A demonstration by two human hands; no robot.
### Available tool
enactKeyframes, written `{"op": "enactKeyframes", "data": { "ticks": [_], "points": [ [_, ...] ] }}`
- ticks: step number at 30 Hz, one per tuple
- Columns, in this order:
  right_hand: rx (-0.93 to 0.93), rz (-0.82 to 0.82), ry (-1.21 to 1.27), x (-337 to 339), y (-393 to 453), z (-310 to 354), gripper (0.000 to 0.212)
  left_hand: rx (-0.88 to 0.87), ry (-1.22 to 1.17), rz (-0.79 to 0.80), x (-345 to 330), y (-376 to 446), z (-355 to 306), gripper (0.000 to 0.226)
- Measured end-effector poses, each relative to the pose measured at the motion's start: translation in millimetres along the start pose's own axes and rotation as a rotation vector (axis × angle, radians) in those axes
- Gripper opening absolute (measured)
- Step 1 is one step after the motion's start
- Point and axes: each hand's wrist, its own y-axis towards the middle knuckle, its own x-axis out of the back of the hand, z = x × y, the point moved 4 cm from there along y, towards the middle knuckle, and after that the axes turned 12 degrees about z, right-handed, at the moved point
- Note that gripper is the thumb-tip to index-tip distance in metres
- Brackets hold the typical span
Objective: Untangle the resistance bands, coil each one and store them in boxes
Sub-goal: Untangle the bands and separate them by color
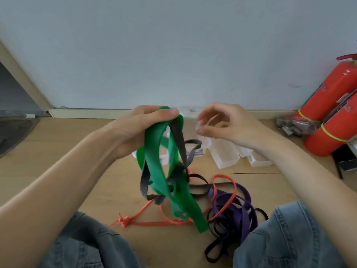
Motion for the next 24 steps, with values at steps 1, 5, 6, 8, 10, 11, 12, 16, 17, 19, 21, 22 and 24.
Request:
{"op": "enactKeyframes", "data": {
  "ticks": [1,5,6,8,10,11,12,16,17,19,21,22,24],
  "points": [
    [0.032,0.068,0.047,-12.0,1.3,5.7,0.032,0.012,-0.006,-0.039,-1.6,1.9,0.8,0.014],
    [0.034,0.137,-0.018,-51.1,10.6,10.3,0.034,0.017,-0.031,-0.049,-4.6,5.1,1.6,0.01],
    [0.041,0.119,-0.02,-54.2,12.2,11.7,0.031,0.027,0.008,-0.04,-5.6,4.7,0.8,0.008],
    [0.046,0.117,0.005,-51.3,12.2,14.4,0.023,0.071,0.222,-0.079,-0.9,4.4,2.1,0.019],
    [0.05,0.101,0.091,-40.3,9.0,15.8,0.012,0.104,0.475,-0.162,7.5,6.8,7.6,0.031],
    [0.06,0.089,0.151,-34.2,7.5,16.1,0.008,0.113,0.53,-0.189,10.6,8.0,11.3,0.031],
    [0.07,0.07,0.192,-28.7,7.0,16.1,0.009,0.119,0.539,-0.194,13.5,9.0,15.3,0.029],
    [0.047,-0.191,0.178,4.1,2.8,9.7,0.015,0.205,0.416,-0.239,39.5,10.0,29.9,0.023],
    [0.048,-0.247,0.215,13.4,0.6,6.8,0.016,0.274,0.453,-0.288,50.4,7.9,34.2,0.033],
    [0.072,-0.213,0.297,19.2,-3.0,4.0,0.015,0.457,0.702,-0.331,63.8,1.5,43.7,0.069],
    [0.129,-0.034,0.36,6.6,-3.6,10.0,0.012,0.412,0.748,-0.174,50.3,4.5,46.0,0.09],
    [0.174,0.052,0.415,-1.4,-2.8,14.0,0.014,0.319,0.673,-0.047,34.0,10.0,45.3,0.087],
    [0.257,0.103,0.579,-9.2,0.1,20.9,0.018,0.175,0.514,0.17,-3.1,22.3,48.9,0.062]
  ]
}}
